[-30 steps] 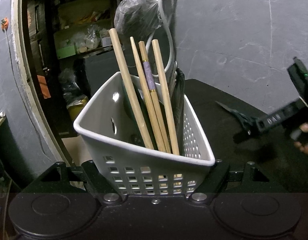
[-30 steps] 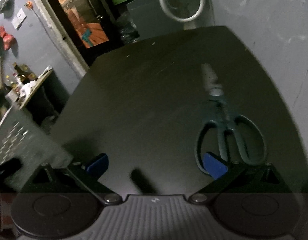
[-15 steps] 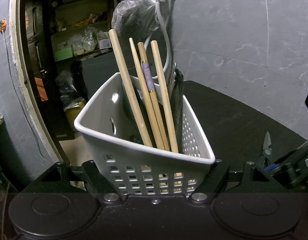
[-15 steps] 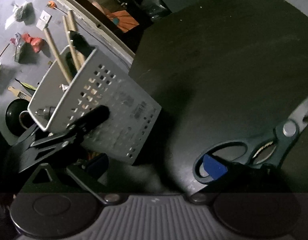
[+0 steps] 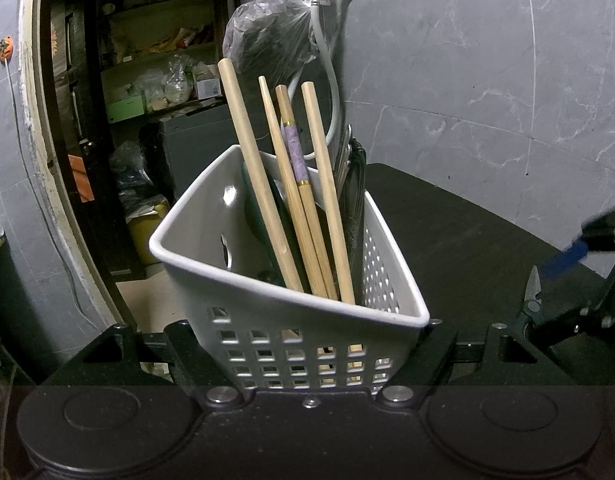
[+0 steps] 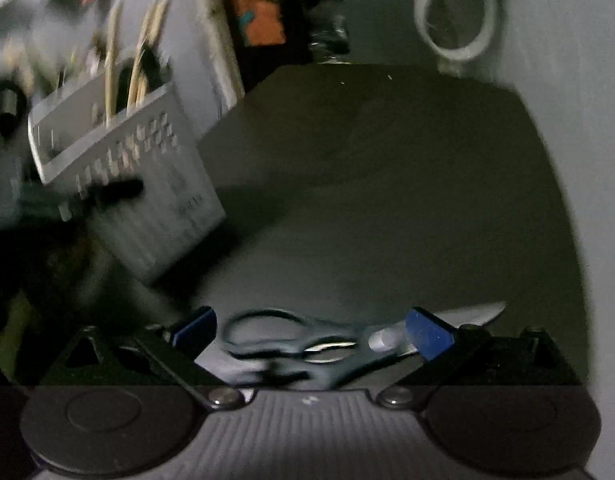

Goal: Organize utensils
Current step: 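Rotate the right gripper around the scissors and align with the handles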

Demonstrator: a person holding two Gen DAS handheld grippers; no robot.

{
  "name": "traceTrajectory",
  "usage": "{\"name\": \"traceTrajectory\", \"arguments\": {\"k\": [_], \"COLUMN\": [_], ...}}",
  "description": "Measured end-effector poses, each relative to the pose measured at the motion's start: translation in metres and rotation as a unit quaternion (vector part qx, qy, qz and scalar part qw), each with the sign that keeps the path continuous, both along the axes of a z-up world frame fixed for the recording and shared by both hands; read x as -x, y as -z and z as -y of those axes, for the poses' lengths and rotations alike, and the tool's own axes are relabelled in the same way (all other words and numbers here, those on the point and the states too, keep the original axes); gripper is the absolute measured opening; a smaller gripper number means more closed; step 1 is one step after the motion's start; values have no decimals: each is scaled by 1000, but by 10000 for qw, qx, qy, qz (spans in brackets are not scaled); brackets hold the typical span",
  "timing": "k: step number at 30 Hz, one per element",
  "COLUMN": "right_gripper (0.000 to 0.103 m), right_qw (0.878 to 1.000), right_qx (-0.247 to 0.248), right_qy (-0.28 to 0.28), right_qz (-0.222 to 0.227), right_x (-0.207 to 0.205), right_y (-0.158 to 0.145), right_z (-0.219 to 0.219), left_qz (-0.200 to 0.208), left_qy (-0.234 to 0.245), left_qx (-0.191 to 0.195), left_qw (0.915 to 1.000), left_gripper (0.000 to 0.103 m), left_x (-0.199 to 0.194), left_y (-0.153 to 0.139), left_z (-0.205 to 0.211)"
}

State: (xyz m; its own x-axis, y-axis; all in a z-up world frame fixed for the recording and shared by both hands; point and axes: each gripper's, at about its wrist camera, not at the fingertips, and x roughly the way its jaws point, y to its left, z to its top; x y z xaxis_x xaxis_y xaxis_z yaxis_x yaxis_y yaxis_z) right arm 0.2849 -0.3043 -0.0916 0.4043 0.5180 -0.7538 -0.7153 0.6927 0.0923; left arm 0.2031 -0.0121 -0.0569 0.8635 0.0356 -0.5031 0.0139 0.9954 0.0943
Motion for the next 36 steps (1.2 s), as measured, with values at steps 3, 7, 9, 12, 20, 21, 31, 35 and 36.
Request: {"name": "traceTrajectory", "arguments": {"k": [3,7,9,12,20,21,31,35,36], "right_gripper": [103,103,103,103,103,103,101,93,85], "right_qw": [9893,9709,9622,9514,9845,9907,9978,9926,9903], "right_qx": [939,1447,1586,1785,1173,1030,268,529,638], "right_qy": [-714,-1671,-1985,-2283,-1235,-816,-352,-864,-1013], "right_qz": [856,921,976,1045,422,339,500,668,702], "right_x": [10,12,14,15,-15,-21,1,20,24], "right_y": [3,8,9,13,25,25,7,8,10], "right_z": [-12,-24,-28,-32,-39,-37,-28,-44,-47], "left_qz": [-2,-6,-6,-7,-10,-11,-7,-11,-12], "left_qy": [-9,-15,-20,-31,-38,-38,-37,-40,-39], "left_qx": [-1,1,2,4,2,3,5,4,3], "left_qw": [10000,10000,10000,10000,10000,10000,10000,10000,10000], "left_gripper": [78,78,78,78,78,78,78,78,78], "left_x": [0,0,0,0,0,1,1,1,1], "left_y": [0,0,0,0,-1,-1,-1,-1,-1], "left_z": [0,0,1,1,2,2,2,2,2]}}
